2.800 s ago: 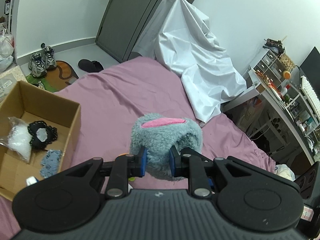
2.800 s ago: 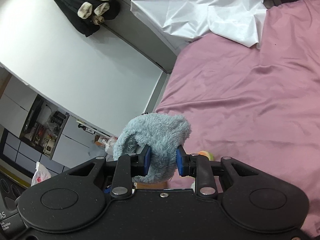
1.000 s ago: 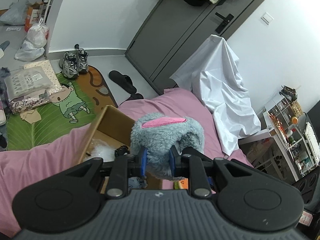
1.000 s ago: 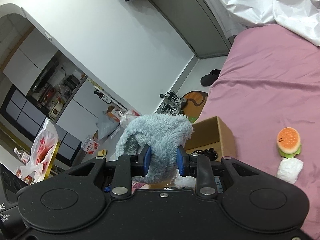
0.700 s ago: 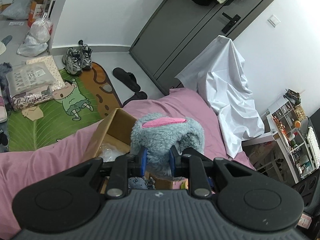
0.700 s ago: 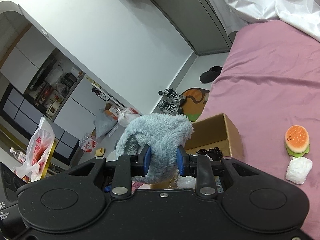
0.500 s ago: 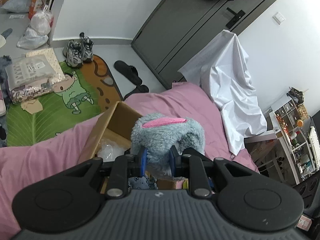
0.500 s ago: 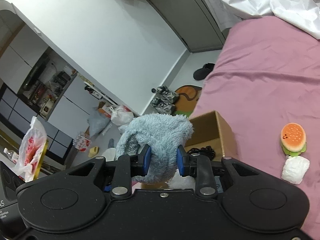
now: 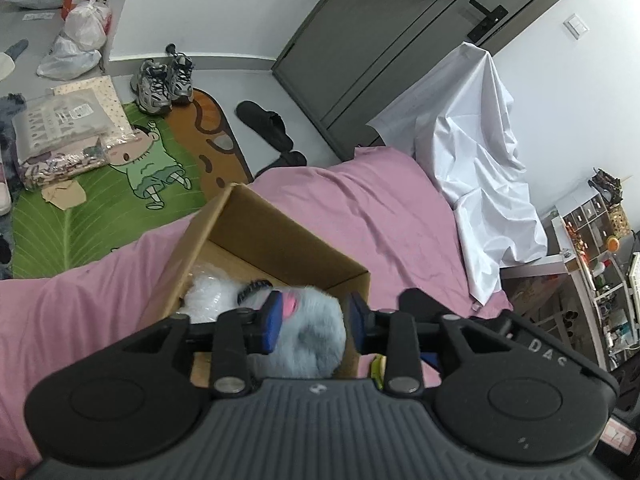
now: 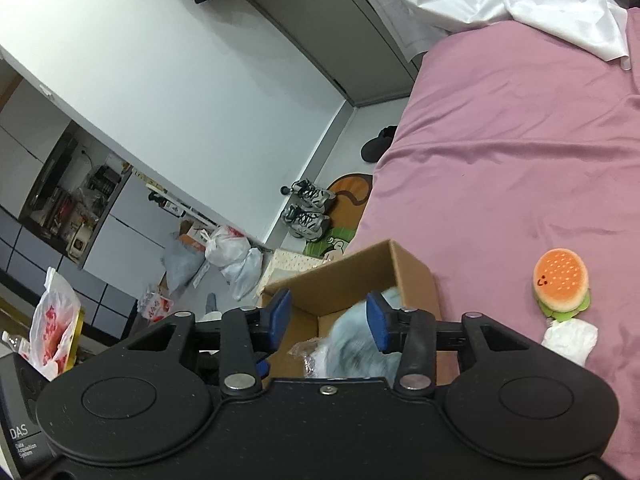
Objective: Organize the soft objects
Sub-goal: 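Open both tools to drop the grey cat plush into the box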
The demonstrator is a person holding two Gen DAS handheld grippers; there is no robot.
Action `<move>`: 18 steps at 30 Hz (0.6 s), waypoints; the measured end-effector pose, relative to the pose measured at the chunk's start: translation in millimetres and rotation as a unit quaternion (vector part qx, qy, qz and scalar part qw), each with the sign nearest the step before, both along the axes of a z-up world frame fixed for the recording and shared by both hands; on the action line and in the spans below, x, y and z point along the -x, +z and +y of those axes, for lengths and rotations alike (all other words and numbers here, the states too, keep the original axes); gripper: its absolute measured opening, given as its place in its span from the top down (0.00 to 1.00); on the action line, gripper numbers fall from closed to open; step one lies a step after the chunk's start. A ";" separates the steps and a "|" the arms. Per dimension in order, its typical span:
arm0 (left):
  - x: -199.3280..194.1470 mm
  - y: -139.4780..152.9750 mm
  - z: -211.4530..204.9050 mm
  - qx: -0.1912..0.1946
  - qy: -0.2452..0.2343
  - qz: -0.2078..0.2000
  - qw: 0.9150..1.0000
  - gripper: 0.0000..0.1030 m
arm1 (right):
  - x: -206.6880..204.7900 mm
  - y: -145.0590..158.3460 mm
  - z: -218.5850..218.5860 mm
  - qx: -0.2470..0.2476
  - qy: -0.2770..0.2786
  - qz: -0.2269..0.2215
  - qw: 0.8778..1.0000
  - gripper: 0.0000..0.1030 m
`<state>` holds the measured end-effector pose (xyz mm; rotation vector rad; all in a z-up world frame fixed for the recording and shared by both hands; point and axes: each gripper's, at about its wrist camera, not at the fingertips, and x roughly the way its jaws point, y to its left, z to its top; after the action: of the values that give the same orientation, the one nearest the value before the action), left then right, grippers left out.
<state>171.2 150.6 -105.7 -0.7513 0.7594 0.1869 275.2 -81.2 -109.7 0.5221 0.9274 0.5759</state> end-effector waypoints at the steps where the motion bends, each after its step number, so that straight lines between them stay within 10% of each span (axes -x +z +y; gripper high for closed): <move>1: 0.7 1.0 -0.4 -0.003 0.003 0.002 1.000 0.63 | 0.2 -0.3 -1.4 -0.001 -0.001 0.001 1.000 0.59; 18: 26.0 23.1 -16.5 -0.052 0.037 0.016 0.998 0.24 | 18.4 13.0 -20.4 0.023 0.015 -0.009 1.000 0.23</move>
<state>145.2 134.1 -82.6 -0.6796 0.7482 0.3031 256.8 -101.6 -96.7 0.4616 0.9299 0.5836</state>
